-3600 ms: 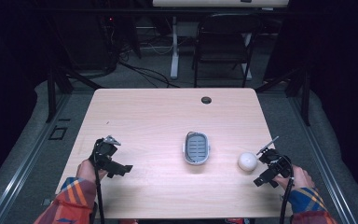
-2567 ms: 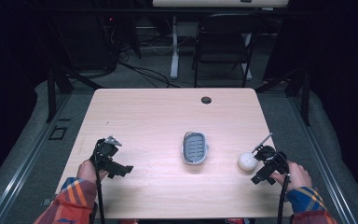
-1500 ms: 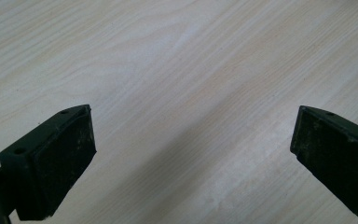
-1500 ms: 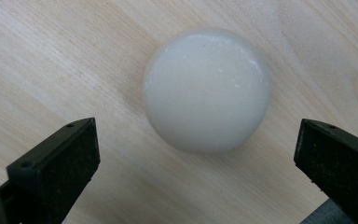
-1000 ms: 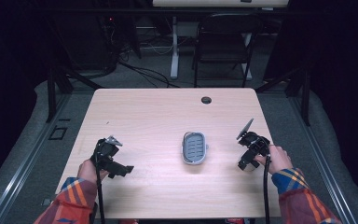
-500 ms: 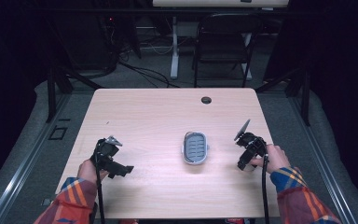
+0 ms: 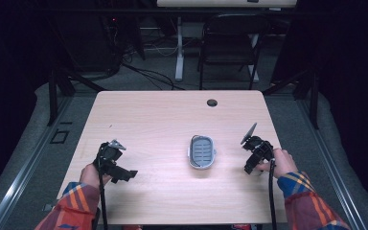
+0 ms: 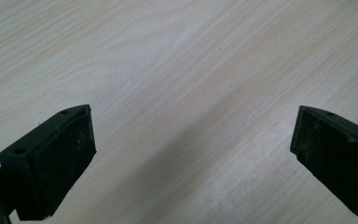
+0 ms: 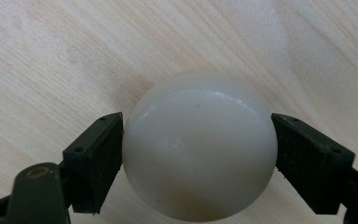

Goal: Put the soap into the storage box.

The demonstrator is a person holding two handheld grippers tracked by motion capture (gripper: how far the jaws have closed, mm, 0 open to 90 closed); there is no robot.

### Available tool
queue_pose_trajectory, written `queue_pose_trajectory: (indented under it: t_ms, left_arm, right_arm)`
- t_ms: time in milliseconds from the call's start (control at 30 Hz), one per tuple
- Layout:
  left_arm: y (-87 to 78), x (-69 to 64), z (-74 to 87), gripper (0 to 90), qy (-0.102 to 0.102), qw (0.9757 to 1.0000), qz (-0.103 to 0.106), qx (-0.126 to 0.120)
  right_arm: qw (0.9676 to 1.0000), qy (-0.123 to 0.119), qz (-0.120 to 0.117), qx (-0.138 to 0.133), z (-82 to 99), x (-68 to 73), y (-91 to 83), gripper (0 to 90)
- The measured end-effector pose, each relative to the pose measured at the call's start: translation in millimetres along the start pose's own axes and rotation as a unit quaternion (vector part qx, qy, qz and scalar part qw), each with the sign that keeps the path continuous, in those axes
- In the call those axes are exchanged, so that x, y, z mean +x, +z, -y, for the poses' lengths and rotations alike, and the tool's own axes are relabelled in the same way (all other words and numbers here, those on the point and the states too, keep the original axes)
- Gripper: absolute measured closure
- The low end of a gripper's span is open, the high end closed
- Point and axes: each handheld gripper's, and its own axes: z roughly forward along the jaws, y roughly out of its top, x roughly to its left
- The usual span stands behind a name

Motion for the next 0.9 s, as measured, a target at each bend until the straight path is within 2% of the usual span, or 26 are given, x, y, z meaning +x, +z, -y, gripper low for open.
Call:
queue_pose_trajectory:
  t_ms: [33, 67, 100, 167, 900]
  left_arm:
    - [-0.1, 0.0, 0.0, 0.0, 0.000, 1.0000, 0.000, 0.000]
    - [-0.1, 0.0, 0.0, 0.0, 0.000, 1.0000, 0.000, 0.000]
    - [-0.1, -0.1, 0.0, 0.0, 0.000, 1.0000, 0.000, 0.000]
    - [-0.1, -0.1, 0.1, 0.0, 0.000, 1.0000, 0.000, 0.000]
    - [0.1, -0.2, 0.1, 0.0, 0.001, 1.0000, -0.001, 0.001]
  right_arm:
    - [0.9997, -0.014, 0.006, 0.019, -1.9, -1.4, -0.7, 20.8]
    - [0.9998, -0.010, 0.003, 0.018, -1.7, -0.8, 0.4, 21.3]
    - [1.0000, 0.000, 0.003, 0.005, -0.8, 0.4, 3.3, 22.4]
    - [0.9998, -0.012, 0.007, 0.017, -2.4, -0.3, 3.3, 23.7]
    - [0.9997, -0.005, 0.002, 0.024, -1.8, -0.8, 7.5, 24.3]
